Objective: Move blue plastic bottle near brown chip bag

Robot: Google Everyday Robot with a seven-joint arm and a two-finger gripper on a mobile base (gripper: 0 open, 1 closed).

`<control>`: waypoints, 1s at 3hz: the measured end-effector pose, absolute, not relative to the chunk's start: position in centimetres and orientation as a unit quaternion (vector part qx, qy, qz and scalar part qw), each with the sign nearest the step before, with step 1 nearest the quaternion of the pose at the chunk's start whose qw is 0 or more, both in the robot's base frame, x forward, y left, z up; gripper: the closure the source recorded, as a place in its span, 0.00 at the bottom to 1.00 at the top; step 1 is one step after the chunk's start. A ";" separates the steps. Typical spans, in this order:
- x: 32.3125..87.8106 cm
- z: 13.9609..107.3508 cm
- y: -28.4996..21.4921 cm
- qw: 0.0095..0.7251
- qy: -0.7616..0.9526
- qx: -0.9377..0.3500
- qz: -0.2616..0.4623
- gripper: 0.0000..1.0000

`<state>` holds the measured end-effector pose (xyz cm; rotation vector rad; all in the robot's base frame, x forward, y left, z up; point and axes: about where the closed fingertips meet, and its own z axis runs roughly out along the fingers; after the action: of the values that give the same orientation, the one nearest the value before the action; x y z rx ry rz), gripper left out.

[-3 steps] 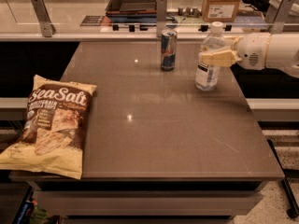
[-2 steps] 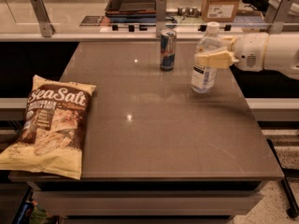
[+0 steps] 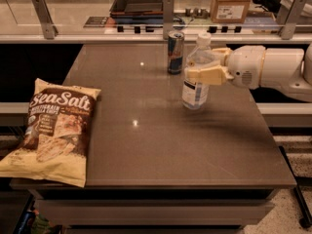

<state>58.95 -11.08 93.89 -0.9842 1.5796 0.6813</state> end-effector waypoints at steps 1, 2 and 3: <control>55.7 94.2 -7.7 0.554 0.652 -0.426 0.295 1.00; 52.6 94.4 -3.8 0.551 0.639 -0.445 0.302 1.00; 50.1 93.9 -0.4 0.542 0.633 -0.458 0.310 1.00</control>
Offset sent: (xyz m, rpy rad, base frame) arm -0.1035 0.1188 0.0048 -0.0050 -0.0517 0.1291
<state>50.12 -0.38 93.91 -1.0877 1.5042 0.7365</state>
